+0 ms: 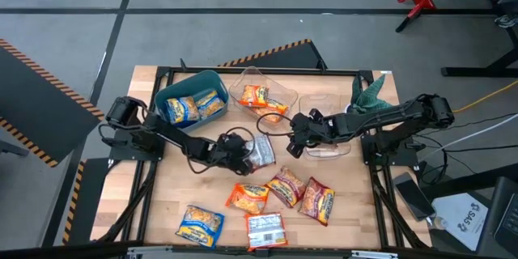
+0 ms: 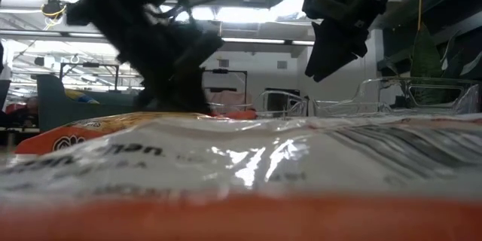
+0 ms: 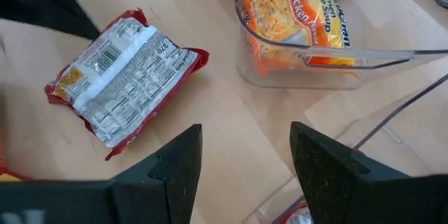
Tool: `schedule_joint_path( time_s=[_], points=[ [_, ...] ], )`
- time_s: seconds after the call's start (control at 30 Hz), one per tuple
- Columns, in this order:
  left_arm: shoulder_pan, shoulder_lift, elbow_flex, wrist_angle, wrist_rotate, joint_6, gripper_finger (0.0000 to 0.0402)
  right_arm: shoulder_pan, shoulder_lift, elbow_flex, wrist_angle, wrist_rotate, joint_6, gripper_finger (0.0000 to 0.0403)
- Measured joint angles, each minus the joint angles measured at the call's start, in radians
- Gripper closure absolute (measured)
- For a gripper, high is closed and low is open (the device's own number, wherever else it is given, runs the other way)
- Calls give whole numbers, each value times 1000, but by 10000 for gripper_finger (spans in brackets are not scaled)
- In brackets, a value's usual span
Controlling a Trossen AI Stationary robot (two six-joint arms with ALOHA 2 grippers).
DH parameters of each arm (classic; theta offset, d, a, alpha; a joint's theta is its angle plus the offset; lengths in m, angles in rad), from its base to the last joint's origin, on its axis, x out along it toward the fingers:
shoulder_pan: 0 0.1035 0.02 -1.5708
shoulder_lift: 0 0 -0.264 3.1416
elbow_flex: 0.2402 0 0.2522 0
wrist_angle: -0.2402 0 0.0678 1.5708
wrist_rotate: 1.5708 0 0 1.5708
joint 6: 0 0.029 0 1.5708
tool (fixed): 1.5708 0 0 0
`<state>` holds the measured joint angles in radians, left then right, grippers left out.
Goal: Sort Maruchan noodles
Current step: Put the red noodle pack into the right transparent bin
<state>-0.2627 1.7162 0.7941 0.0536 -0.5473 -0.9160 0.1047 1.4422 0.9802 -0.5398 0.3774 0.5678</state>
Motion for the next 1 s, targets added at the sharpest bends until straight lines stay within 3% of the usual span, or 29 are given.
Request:
schedule_joint_path(
  time_s=[0.17, 0.5, 0.67, 0.77, 1.0],
  points=[
    [-10, 1, -110, 136, -4, -56, 401, 0, 0, 0, 2, -3, 0, 203],
    [-20, -22, -180, 163, 31, -121, 401, 0, 17, 1, 72, -42, 1, 203],
    [-51, -117, -164, 210, -79, -66, 401, 0, 59, 0, 82, -49, 2, 203],
    [-29, -108, -171, 243, -109, -45, 401, 0, 83, 1, 94, -65, 0, 203],
    [22, 4, -184, 454, -33, 1, 401, 0, 124, 1, 127, -128, -1, 203]
  ],
)
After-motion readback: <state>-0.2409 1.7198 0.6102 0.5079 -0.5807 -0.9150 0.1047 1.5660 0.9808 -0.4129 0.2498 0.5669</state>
